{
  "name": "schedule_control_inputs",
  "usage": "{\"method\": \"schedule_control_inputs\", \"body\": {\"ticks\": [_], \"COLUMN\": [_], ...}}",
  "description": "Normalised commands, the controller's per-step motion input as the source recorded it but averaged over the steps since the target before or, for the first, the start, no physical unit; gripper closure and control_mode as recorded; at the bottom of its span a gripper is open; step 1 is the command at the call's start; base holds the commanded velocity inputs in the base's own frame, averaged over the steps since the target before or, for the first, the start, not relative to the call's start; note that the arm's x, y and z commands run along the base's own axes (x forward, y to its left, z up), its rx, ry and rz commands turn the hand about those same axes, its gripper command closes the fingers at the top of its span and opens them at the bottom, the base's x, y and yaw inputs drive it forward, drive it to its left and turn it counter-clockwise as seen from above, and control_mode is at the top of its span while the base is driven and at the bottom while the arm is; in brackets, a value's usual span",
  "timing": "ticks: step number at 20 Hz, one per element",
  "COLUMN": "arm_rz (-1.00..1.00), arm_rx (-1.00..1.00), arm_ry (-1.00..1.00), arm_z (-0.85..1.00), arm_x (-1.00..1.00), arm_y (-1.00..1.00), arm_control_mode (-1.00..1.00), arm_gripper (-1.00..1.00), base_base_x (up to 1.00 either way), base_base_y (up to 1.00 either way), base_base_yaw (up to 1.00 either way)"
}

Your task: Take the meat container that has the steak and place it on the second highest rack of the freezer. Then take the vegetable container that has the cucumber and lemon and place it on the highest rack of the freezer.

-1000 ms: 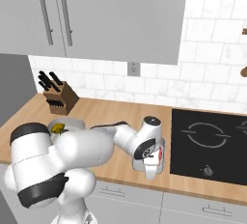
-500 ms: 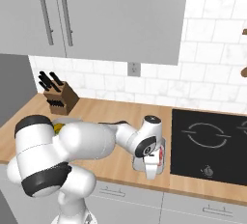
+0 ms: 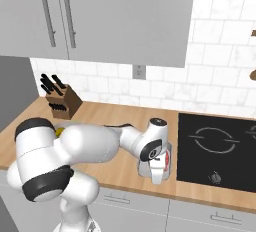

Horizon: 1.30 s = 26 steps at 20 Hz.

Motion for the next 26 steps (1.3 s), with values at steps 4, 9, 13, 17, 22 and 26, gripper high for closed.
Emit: {"method": "schedule_control_inputs", "body": {"ticks": [4, 9, 13, 17, 22, 26], "arm_rz": [-0.01, -0.17, -0.30, -0.29, -0.11, 0.01], "arm_rx": [0.00, 0.00, -0.01, -0.01, 0.00, 0.00], "arm_ry": [-0.05, 0.00, -0.01, -0.08, -0.10, -0.01], "arm_z": [0.07, 0.81, 1.00, 1.00, 1.00, 0.82], "arm_x": [-0.23, -0.52, -0.45, -0.19, -0.04, -0.22], "arm_y": [0.00, 0.00, 0.43, 0.84, 1.00, 0.89], "arm_control_mode": [-1.00, -1.00, -1.00, -1.00, -1.00, -1.00], "arm_gripper": [1.00, 1.00, 1.00, 1.00, 1.00, 1.00], "base_base_x": [0.00, 0.00, 0.00, 0.00, 0.00, 0.00], "base_base_y": [0.00, 0.00, 0.00, 0.00, 0.00, 0.00], "base_base_yaw": [0.00, 0.00, 0.00, 0.00, 0.00, 0.00]}}
